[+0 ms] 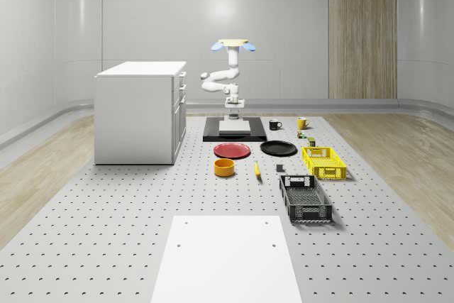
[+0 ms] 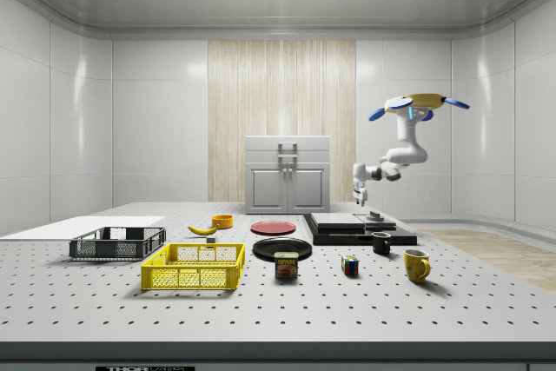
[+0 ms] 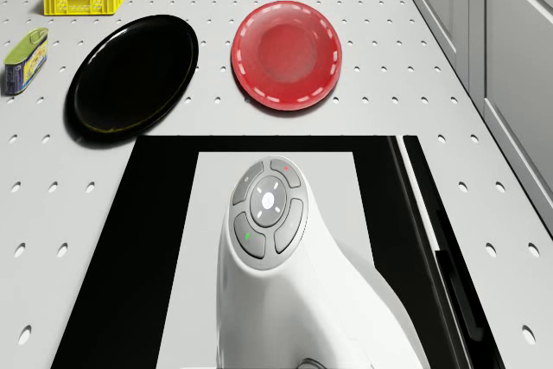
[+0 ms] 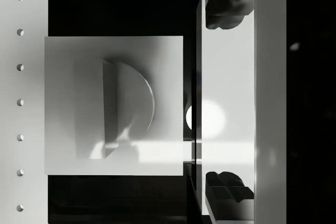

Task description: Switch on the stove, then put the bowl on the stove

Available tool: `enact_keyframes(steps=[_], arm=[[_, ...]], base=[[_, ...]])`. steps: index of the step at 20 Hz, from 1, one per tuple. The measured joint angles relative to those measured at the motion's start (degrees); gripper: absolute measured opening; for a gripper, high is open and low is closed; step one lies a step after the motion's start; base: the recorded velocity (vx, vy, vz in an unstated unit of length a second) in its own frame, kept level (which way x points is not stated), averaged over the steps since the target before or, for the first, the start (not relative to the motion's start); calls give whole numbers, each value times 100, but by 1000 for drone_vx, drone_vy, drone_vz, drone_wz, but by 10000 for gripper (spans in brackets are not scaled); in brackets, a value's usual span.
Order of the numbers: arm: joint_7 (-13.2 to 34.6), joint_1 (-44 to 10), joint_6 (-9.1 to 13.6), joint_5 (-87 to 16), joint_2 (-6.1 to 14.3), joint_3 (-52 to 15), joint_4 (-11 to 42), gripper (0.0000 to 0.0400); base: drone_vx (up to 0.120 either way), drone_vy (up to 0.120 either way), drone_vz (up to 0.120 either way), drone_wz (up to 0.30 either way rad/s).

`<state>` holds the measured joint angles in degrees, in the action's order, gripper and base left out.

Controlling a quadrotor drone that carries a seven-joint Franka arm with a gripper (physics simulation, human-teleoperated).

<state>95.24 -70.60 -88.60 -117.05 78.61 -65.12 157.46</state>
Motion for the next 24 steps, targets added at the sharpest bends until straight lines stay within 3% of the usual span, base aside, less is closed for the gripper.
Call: enact_keyframes(steps=[24], arm=[[45, -59, -104, 58, 112, -21, -13, 400]], base=[[120, 0, 0, 0]])
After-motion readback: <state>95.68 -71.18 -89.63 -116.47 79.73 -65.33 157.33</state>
